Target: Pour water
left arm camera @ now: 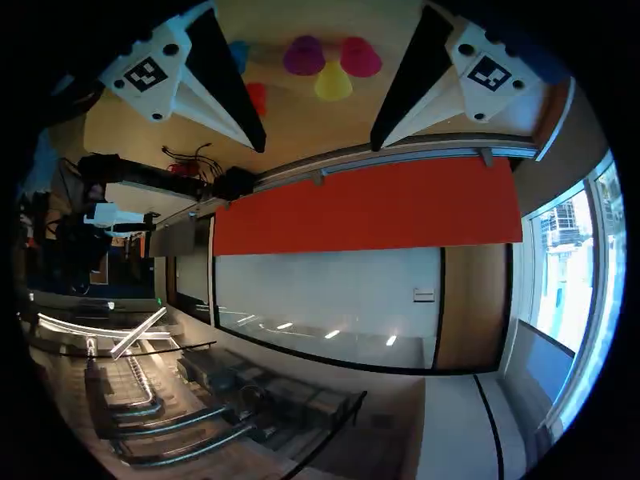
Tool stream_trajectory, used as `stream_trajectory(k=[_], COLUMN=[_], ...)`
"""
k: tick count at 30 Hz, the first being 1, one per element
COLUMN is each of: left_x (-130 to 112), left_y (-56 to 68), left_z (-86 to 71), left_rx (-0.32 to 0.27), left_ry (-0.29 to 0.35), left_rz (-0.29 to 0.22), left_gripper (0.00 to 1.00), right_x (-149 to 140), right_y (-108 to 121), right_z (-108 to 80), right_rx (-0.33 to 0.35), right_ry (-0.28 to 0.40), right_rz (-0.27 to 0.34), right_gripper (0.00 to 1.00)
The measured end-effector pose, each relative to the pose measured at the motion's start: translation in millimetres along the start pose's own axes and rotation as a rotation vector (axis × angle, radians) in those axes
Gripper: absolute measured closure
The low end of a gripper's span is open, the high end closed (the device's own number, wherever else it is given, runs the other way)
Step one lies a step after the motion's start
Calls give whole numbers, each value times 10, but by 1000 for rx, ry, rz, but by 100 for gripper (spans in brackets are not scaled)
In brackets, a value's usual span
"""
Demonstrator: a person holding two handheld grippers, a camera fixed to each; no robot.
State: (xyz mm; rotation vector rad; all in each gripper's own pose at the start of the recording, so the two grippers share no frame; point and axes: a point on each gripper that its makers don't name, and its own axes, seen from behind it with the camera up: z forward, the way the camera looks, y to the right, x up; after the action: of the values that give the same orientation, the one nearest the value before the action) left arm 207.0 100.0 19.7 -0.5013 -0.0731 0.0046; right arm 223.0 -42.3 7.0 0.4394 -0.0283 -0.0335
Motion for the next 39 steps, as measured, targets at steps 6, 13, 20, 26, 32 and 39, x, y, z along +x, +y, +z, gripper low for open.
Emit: stream_trajectory(k=[6, 13, 20, 26, 32, 39], left_x=[-124, -288, -421, -622, -816, -1123], left_y=[203, 416, 559, 723, 821, 946], left_z=[82, 177, 239, 280, 327, 360], left_rx=[-84, -158, -221, -281, -316, -356], left_ry=[-18, -44, -71, -109, -140, -198], left_rz=[5, 5, 23, 48, 61, 61], left_gripper=[2, 3, 3, 2, 2, 3], right_x=[-5, -50, -162, -301, -444, -685], right_y=[-94, -186, -192, -227, -301, -360], right_z=[3, 32, 79, 90, 96, 102], right_rx=[81, 153, 185, 223, 262, 293], right_ry=[-12, -34, -77, -127, -175, -235], right_rz=[5, -5, -10, -38, -67, -99], right_gripper=[1, 1, 1, 1, 1, 0])
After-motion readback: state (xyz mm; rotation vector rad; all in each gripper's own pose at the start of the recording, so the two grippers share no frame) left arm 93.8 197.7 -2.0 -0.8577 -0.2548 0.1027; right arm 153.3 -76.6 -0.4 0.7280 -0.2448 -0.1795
